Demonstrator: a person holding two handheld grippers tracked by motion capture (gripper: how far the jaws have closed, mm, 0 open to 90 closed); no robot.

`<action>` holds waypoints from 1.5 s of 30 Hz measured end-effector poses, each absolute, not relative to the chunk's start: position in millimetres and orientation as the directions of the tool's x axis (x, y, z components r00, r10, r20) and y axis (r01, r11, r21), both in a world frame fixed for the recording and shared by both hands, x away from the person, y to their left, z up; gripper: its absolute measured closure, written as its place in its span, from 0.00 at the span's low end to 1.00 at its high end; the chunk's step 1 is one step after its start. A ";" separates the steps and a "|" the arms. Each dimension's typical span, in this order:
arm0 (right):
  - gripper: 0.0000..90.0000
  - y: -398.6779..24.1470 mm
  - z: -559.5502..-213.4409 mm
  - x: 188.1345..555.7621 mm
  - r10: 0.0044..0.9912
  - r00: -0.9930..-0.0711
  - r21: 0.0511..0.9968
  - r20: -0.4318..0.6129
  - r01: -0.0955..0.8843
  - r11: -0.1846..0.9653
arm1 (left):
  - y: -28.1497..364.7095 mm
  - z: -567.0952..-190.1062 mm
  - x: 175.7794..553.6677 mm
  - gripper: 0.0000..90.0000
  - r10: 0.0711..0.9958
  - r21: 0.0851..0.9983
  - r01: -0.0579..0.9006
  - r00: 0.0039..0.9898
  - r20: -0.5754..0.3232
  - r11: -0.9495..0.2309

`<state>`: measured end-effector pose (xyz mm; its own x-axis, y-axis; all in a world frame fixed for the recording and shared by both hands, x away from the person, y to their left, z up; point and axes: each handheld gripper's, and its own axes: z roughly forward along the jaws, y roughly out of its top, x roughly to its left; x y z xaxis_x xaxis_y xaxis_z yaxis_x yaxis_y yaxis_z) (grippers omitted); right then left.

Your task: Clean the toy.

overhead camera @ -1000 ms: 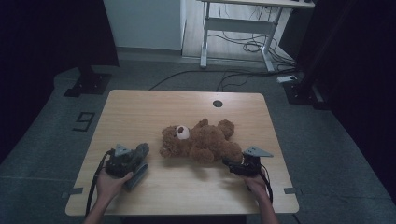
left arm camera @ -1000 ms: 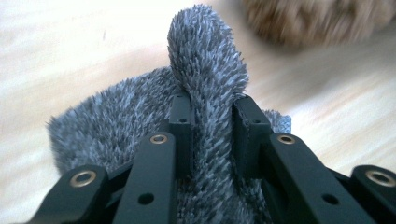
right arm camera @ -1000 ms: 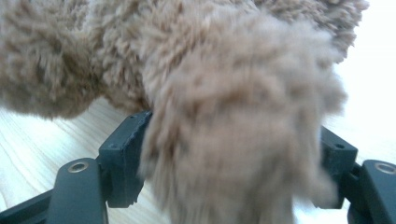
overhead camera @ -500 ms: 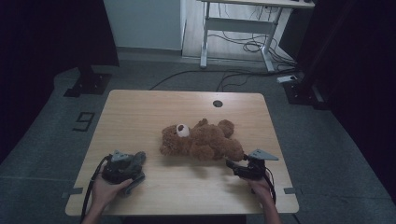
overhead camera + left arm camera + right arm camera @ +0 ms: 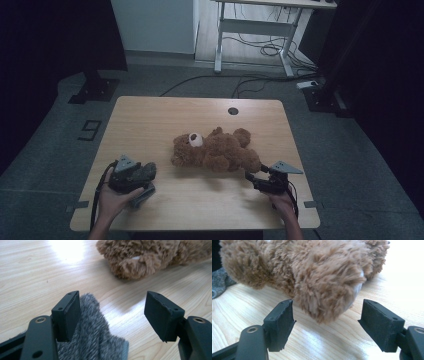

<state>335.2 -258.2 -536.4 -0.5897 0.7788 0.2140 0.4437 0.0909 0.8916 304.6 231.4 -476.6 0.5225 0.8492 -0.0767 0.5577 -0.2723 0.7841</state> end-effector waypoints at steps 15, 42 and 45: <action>0.29 -258.3 -537.3 317.1 0.783 -0.597 0.897 0.172 0.425 0.127 | 179.1 -487.1 291.7 0.34 0.784 0.780 0.539 0.612 -0.103 -0.319; 0.27 -255.1 -551.0 293.7 0.789 -0.595 0.845 0.153 0.493 0.208 | 181.5 -529.8 273.7 0.35 0.769 0.733 0.606 0.613 -0.184 -0.308; 0.27 -254.8 -551.0 293.8 0.789 -0.595 0.845 0.152 0.493 0.208 | 182.7 -529.7 274.0 0.35 0.771 0.736 0.607 0.609 -0.186 -0.302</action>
<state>293.8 -254.8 -551.0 -0.5950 0.7892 0.1522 0.4927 0.2085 0.8449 274.0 182.7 -529.7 0.6090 0.7711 -0.1860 0.6066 -0.3016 0.7356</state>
